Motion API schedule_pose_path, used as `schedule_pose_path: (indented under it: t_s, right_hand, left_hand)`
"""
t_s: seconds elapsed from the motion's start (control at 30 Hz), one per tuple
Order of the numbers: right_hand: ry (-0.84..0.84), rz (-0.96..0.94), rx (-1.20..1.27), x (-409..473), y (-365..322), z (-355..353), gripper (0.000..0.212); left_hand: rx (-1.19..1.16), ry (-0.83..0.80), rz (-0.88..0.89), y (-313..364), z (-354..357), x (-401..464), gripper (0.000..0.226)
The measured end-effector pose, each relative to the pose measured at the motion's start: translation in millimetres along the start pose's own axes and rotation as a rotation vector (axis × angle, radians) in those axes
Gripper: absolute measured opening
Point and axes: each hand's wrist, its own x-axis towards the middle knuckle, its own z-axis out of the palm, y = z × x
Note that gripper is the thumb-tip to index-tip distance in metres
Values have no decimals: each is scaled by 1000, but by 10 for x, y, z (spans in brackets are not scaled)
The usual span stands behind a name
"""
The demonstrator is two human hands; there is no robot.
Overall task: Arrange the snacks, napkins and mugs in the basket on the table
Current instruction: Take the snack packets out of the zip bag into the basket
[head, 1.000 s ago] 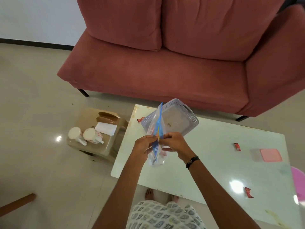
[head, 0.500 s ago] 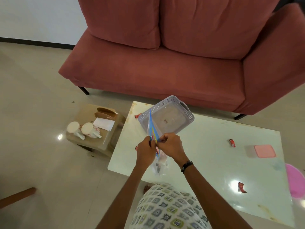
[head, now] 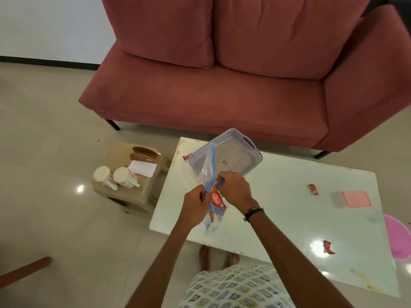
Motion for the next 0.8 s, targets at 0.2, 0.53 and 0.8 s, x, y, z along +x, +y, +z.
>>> schedule_pose_path:
  t_s: [0.2,0.53,0.8]
  right_hand:
    - [59,-120,-31,6,-123,12,24]
    - [135,-140,-16,-192,-192,-61,26]
    - [214,-59,-44,-188,-207,-96,28]
  left_hand:
    - [244,-13,11,-2,-190,-50,31]
    - [571,94,327,239,-183,135,31]
    - [453,94,340,271,-217,73,32]
